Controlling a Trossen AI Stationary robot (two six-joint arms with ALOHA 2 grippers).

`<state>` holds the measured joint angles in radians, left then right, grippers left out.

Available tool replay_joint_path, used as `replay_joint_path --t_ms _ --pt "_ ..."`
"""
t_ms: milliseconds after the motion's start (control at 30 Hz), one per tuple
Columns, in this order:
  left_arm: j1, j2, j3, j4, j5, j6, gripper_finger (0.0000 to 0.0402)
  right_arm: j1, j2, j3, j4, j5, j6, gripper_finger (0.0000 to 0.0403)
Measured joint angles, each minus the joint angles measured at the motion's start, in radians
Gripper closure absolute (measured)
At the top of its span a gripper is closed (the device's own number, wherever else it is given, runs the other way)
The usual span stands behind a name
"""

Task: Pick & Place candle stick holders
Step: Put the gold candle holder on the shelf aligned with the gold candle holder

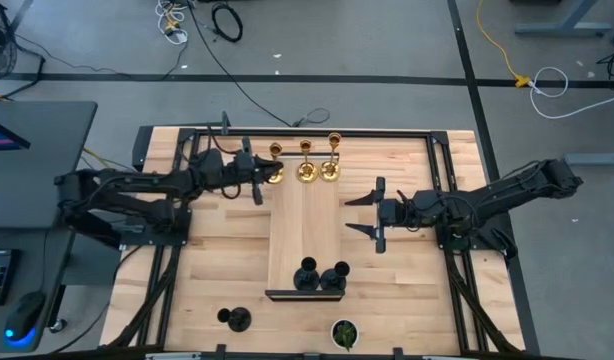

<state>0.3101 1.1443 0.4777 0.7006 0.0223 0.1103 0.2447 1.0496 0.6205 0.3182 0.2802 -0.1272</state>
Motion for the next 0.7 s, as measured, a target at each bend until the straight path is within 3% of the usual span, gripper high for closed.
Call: replay_joint_path --t_ms 167,700 --pt "0.024 0.040 -0.064 0.204 0.086 -0.009 0.0392 -0.002 0.000 0.000 -0.006 0.007 -0.004 0.0158" --pt "0.100 0.292 -0.072 0.475 0.185 -0.046 0.0392 -0.003 0.000 0.000 -0.024 0.052 -0.013 0.0158"
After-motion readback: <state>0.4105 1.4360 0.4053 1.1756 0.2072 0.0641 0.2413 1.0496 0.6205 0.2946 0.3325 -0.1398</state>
